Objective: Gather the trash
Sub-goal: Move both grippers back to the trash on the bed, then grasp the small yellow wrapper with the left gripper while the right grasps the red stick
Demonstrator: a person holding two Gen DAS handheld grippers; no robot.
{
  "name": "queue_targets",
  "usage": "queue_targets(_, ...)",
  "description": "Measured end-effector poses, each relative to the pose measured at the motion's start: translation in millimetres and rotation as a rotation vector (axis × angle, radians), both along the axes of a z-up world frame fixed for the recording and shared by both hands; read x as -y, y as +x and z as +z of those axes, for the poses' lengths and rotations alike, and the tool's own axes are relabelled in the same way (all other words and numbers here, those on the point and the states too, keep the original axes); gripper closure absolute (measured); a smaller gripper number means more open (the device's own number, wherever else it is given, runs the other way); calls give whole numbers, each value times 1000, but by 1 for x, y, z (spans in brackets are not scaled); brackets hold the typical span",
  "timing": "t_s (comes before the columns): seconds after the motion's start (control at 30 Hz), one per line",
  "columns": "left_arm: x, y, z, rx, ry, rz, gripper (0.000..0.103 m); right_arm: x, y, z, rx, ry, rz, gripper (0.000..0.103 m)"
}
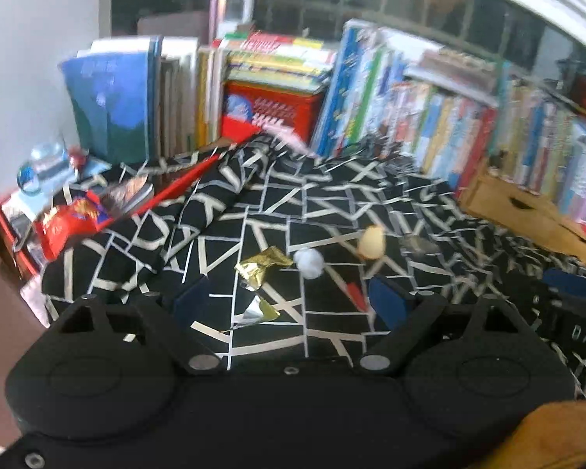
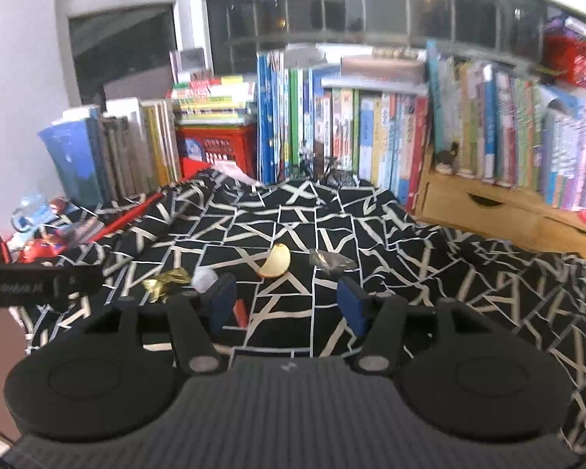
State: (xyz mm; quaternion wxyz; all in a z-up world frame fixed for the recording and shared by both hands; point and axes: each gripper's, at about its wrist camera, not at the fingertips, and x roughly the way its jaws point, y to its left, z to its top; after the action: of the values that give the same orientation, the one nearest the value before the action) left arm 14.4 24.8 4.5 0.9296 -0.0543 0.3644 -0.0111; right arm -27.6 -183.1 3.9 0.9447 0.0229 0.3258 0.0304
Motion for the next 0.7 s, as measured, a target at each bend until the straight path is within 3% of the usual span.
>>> queue_targets(0.13, 1, 42, -46, -116, -25, 44, 29, 1, 46, -31, -57, 3, 48, 33)
queue_targets(0.4, -5, 76, -117, -259, -20, 141, 32, -23, 96, -97, -186, -5, 199, 33)
queue_targets(0.7, -14, 97, -145, -319, -30, 180, 32, -52, 116, -135, -255, -32, 320, 42)
